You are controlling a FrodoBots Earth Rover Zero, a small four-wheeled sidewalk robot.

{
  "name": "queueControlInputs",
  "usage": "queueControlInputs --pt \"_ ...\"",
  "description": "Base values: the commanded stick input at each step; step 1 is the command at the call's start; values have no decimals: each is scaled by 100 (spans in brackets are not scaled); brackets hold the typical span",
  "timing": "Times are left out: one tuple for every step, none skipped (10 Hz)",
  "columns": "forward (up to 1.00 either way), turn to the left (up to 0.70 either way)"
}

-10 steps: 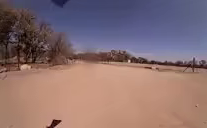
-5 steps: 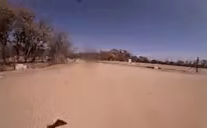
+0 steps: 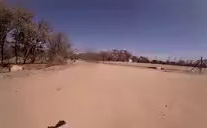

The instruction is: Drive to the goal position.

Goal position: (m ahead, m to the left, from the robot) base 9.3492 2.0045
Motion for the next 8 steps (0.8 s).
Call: queueControlInputs --pt "100 0" --pt "100 0" --pt "100 0" --pt "100 0" --pt "100 0" --pt "100 0" --pt "100 0" --pt "100 0"
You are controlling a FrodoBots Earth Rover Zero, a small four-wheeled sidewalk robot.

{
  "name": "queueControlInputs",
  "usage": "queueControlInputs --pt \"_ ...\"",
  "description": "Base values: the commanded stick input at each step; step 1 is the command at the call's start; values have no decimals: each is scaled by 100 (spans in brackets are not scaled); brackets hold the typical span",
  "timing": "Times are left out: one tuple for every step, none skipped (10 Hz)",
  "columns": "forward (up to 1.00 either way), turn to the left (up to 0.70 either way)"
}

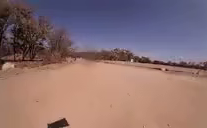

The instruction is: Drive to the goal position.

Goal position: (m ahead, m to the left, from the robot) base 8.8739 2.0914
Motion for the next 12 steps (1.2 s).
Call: queueControlInputs --pt "100 0" --pt "100 0" --pt "100 0" --pt "100 0" --pt "100 0" --pt "100 0" --pt "100 0" --pt "100 0" --pt "100 0" --pt "100 0" --pt "100 0" --pt "100 0"
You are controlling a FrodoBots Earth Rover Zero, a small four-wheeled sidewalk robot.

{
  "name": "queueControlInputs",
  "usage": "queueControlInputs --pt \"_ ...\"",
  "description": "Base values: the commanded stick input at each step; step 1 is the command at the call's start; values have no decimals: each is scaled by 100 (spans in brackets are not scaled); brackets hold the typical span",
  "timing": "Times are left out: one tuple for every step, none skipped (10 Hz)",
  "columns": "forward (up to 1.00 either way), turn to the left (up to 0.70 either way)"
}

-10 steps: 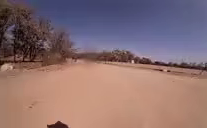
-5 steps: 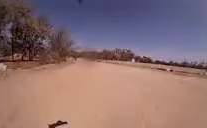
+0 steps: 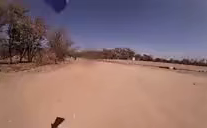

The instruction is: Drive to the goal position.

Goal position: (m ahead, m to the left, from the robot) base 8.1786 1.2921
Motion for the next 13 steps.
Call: queueControlInputs --pt "100 0" --pt "100 0" --pt "100 0" --pt "100 0" --pt "100 0" --pt "100 0" --pt "100 0" --pt "100 0" --pt "100 0" --pt "100 0" --pt "100 0" --pt "100 0" --pt "100 0"
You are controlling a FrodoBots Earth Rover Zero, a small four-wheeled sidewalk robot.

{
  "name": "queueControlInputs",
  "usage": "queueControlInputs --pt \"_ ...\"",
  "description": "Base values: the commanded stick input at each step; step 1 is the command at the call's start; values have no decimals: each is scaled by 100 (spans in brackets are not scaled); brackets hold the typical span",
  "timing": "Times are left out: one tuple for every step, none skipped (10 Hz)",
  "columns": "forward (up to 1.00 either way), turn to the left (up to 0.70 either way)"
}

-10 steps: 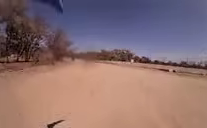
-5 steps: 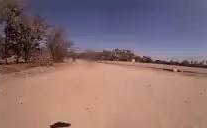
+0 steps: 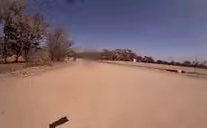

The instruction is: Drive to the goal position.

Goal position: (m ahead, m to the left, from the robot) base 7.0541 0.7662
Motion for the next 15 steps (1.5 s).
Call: queueControlInputs --pt "100 0" --pt "100 0" --pt "100 0" --pt "100 0" --pt "100 0" --pt "100 0" --pt "100 0" --pt "100 0" --pt "100 0" --pt "100 0" --pt "100 0" --pt "100 0" --pt "100 0" --pt "100 0" --pt "100 0"
